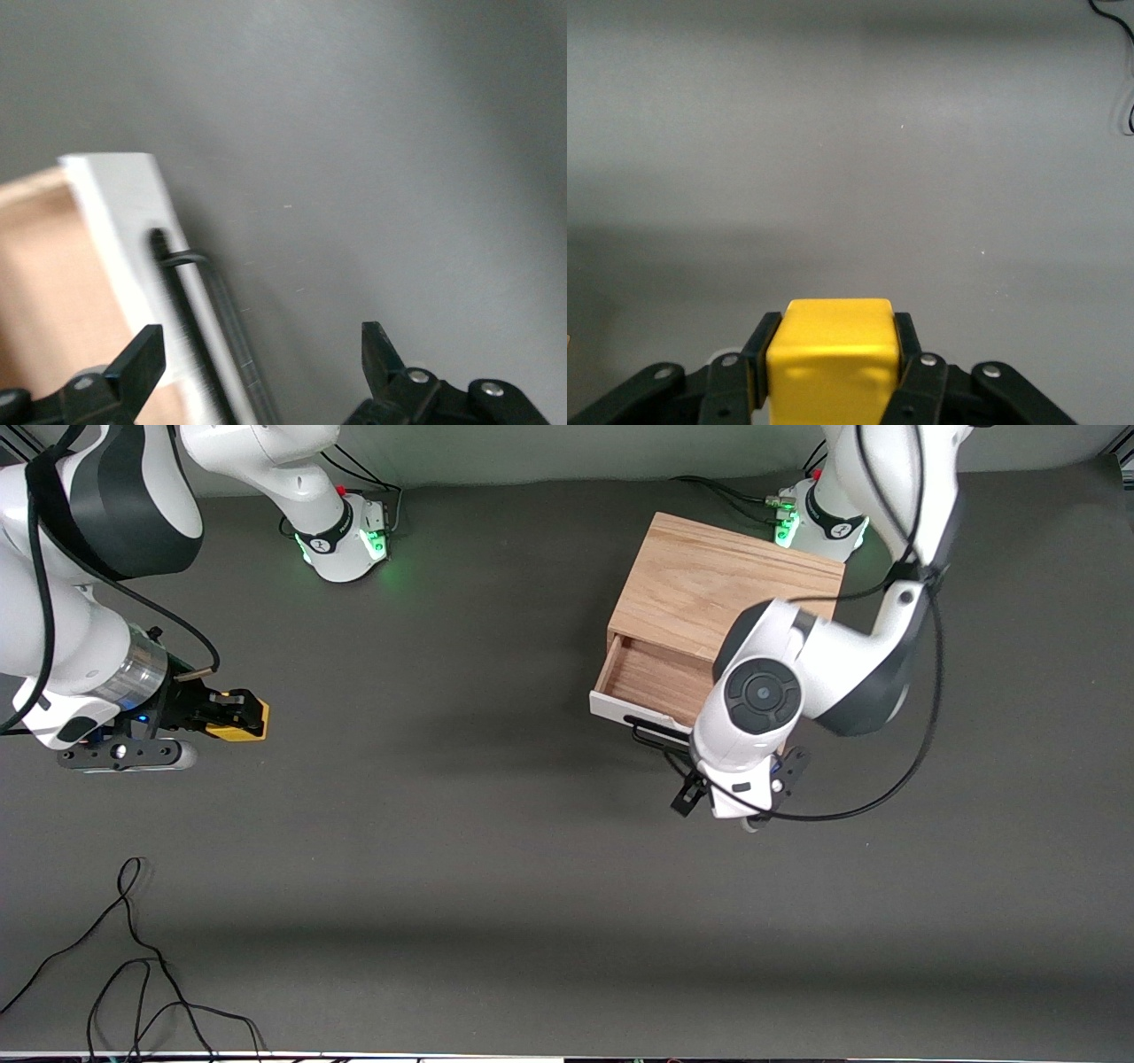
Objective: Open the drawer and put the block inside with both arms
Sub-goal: 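Pull the drawer handle outward with the left gripper, then carry the cube over the drawer with the right gripper while the left gripper withdraws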
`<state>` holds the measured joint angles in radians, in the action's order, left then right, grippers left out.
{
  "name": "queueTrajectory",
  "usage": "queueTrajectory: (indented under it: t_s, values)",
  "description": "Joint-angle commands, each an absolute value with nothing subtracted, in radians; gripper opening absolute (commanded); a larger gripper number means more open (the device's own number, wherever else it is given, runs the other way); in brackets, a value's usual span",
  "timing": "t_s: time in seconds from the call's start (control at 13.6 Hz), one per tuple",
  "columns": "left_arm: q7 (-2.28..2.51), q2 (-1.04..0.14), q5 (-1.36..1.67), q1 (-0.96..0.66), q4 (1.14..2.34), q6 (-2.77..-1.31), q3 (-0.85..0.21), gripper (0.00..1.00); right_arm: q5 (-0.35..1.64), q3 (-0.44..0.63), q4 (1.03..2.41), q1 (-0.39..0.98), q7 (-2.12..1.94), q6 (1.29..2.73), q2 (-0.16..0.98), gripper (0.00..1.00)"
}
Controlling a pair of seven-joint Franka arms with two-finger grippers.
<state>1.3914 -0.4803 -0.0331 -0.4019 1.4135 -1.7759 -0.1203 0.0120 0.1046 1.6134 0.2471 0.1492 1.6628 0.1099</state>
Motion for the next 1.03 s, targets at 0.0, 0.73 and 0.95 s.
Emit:
queueTrajectory:
  t_s: [0.0, 0.73, 0.95]
  values:
    - [1.158, -0.358, -0.031, -0.367, 1.364, -1.586, -0.12, 0.99, 0.014, 0.135, 1.614, 0.245, 0.128, 1.638, 0.091, 0.27]
    - [0.286, 0.038, -0.032, -0.098, 1.71, -1.672, -0.114, 0.98, 0.023, 0.117, 1.542, 0.472, 0.475, 1.623, 0.121, 0.27]
    - [0.163, 0.1, -0.034, -0.094, 1.795, -1.744, -0.088, 0.99, 0.026, 0.117, 1.47, 0.586, 0.657, 1.629, 0.193, 0.27]
